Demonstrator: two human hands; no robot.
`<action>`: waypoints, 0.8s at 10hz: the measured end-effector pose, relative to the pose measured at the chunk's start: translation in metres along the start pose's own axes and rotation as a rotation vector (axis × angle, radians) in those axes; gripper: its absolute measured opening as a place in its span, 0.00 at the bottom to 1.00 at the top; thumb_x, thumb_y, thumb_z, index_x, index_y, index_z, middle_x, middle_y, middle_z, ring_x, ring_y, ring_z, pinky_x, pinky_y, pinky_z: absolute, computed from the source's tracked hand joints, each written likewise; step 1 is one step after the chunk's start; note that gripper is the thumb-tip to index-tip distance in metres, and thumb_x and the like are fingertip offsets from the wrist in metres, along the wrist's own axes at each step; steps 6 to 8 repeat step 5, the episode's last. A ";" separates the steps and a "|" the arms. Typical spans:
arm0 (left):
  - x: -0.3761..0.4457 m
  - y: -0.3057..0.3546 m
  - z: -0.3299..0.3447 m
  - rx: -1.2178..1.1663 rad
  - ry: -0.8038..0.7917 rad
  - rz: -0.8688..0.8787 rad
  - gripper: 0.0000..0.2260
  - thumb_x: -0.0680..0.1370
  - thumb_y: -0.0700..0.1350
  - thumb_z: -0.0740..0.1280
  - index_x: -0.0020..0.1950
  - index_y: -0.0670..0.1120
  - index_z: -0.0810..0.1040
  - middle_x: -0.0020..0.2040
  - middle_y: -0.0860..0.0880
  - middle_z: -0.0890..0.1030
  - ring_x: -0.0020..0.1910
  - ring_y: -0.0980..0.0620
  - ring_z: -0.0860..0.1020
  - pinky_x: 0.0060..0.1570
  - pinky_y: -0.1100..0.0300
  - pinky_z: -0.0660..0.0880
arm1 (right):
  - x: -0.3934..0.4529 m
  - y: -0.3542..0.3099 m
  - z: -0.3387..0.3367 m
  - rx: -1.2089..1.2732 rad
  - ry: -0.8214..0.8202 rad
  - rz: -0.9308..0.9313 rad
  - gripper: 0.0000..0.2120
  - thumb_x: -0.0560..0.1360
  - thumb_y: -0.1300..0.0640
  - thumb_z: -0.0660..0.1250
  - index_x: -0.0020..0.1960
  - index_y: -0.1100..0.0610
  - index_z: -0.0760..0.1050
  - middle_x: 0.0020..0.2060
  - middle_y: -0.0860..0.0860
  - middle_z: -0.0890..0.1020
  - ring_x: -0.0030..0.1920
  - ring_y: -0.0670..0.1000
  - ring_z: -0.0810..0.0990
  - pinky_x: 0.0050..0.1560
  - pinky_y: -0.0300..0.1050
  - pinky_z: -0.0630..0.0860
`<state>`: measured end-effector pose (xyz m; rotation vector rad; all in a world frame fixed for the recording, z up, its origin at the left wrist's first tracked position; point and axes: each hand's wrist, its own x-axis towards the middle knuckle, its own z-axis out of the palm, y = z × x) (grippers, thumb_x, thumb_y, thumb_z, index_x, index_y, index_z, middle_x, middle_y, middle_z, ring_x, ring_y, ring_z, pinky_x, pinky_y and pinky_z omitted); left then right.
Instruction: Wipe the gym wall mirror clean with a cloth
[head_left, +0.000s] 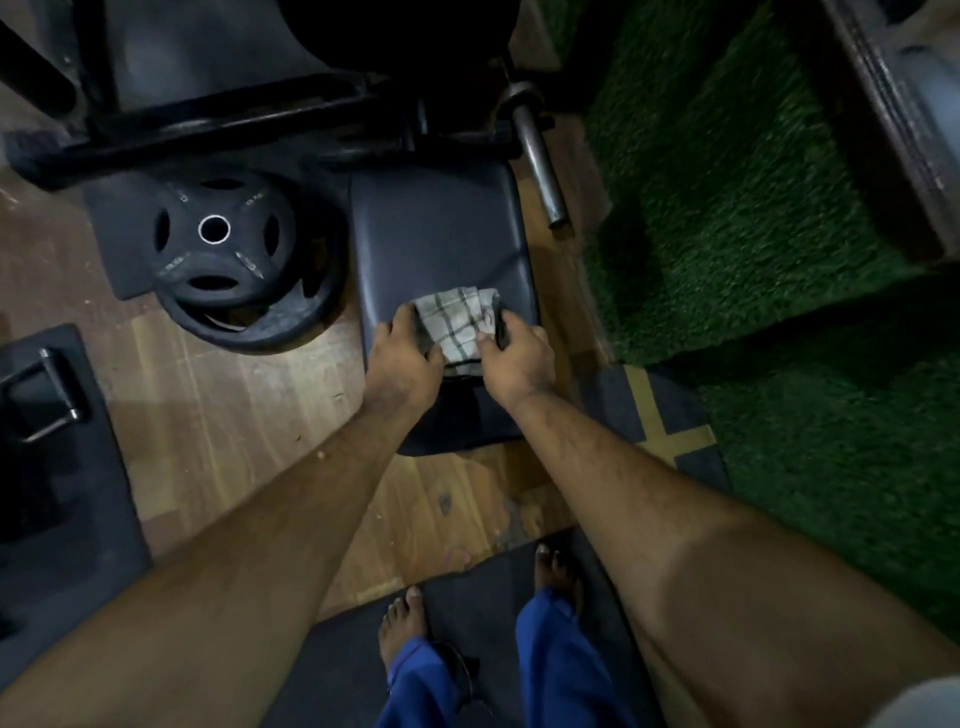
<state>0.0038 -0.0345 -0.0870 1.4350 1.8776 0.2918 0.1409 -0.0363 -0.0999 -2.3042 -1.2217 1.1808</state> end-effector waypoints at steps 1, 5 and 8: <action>-0.016 0.004 -0.011 0.131 0.089 0.052 0.27 0.78 0.47 0.68 0.75 0.42 0.66 0.66 0.36 0.71 0.64 0.35 0.72 0.63 0.44 0.71 | -0.014 -0.012 -0.014 0.088 0.052 0.075 0.27 0.83 0.46 0.67 0.79 0.49 0.68 0.72 0.55 0.72 0.70 0.59 0.74 0.69 0.51 0.73; -0.141 0.076 -0.133 -0.169 0.064 0.133 0.18 0.78 0.51 0.67 0.66 0.46 0.76 0.59 0.46 0.80 0.58 0.47 0.79 0.59 0.52 0.76 | -0.166 -0.076 -0.111 0.451 0.145 0.005 0.09 0.80 0.55 0.69 0.41 0.48 0.79 0.46 0.50 0.86 0.51 0.54 0.84 0.55 0.55 0.82; -0.141 0.076 -0.133 -0.169 0.064 0.133 0.18 0.78 0.51 0.67 0.66 0.46 0.76 0.59 0.46 0.80 0.58 0.47 0.79 0.59 0.52 0.76 | -0.166 -0.076 -0.111 0.451 0.145 0.005 0.09 0.80 0.55 0.69 0.41 0.48 0.79 0.46 0.50 0.86 0.51 0.54 0.84 0.55 0.55 0.82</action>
